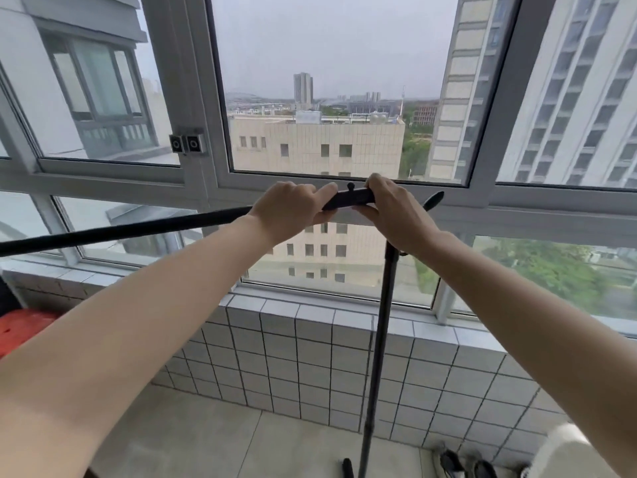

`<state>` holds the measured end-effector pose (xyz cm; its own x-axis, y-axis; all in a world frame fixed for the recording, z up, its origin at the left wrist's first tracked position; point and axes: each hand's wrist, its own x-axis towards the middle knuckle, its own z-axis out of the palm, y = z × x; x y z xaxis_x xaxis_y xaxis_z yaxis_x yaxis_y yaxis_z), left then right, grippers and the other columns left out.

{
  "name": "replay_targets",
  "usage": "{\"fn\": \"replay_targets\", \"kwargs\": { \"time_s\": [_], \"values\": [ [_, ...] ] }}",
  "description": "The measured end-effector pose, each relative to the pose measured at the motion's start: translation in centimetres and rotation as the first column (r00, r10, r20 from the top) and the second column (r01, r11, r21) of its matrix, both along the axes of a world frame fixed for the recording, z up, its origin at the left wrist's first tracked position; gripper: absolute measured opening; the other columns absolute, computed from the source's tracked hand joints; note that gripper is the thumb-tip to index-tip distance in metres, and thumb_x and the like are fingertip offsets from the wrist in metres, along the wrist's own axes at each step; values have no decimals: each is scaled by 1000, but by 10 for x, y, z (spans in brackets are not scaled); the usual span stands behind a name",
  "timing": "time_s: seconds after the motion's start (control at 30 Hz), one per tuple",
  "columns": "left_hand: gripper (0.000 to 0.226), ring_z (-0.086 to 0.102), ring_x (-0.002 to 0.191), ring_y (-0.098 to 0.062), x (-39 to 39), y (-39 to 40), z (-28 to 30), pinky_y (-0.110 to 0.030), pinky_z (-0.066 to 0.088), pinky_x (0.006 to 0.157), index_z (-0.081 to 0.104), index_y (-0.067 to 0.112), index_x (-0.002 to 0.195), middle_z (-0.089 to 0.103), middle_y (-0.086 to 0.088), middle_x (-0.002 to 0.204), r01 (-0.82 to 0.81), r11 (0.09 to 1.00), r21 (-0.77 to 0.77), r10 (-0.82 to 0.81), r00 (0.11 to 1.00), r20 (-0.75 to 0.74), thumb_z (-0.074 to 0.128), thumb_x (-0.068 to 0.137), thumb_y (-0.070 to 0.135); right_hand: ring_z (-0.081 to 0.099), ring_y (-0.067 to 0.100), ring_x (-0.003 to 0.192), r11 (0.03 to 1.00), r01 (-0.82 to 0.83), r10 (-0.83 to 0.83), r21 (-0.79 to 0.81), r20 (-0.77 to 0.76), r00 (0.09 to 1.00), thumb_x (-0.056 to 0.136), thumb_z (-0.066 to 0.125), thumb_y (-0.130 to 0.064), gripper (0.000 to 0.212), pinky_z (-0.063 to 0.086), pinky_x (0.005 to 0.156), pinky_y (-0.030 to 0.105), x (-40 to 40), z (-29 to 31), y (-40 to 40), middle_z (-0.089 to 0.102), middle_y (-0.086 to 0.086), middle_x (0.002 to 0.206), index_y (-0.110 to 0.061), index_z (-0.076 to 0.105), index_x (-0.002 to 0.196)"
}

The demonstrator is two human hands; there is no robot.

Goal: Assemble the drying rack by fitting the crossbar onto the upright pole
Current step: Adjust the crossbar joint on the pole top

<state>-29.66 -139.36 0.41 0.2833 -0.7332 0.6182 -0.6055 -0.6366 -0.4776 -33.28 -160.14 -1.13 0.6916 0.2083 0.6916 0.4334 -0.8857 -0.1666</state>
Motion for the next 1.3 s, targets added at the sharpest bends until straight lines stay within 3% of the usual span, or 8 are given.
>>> {"fn": "replay_targets", "kwargs": {
  "time_s": [0.23,0.43,0.73,0.87,1.03,1.3],
  "values": [
    [37,63,48,-32,23,-117,-5,-38,51,44,57,5,117,68,-14,64,-20,1000,-22,18,999,-50,53,95,35,51,28,60,999,-3,2,-42,-11,1000,92,59,-24,23,48,54,46,27,-4,-116,53,8,78,-8,43,89],
    [34,66,64,-36,36,-195,-2,-40,52,55,53,8,116,70,-16,77,-63,997,-37,54,979,-198,49,96,36,48,20,56,998,-19,17,-54,-42,999,91,62,-21,25,34,52,25,44,-3,-191,52,4,74,-16,39,84],
    [31,61,61,-33,51,-266,-2,-39,45,54,54,5,112,66,-17,75,-92,996,-4,89,973,-214,49,97,32,55,31,68,996,70,-74,-49,-97,993,91,62,-23,24,50,62,43,60,-3,-254,58,16,86,-4,48,93],
    [30,46,50,-25,60,-273,-2,-34,39,49,55,6,107,64,-11,68,-118,993,-20,114,983,-145,48,97,33,57,31,68,996,81,-84,-36,-86,993,90,62,-24,23,51,62,44,68,0,-258,58,14,85,-6,48,91],
    [31,45,48,-24,58,-282,-3,-32,38,48,55,9,105,49,-4,60,-161,985,-57,153,980,-126,51,95,38,58,29,66,993,116,-120,-38,-122,985,89,63,-23,23,52,62,44,71,4,-265,61,12,78,-4,52,86],
    [39,51,49,-25,41,-280,-6,-31,44,50,50,11,104,61,-5,63,-200,976,-92,180,966,-188,52,91,48,61,33,59,965,243,-261,-102,-242,935,86,55,-7,11,56,57,46,59,14,-262,61,14,67,-6,59,76]
  ]
}}
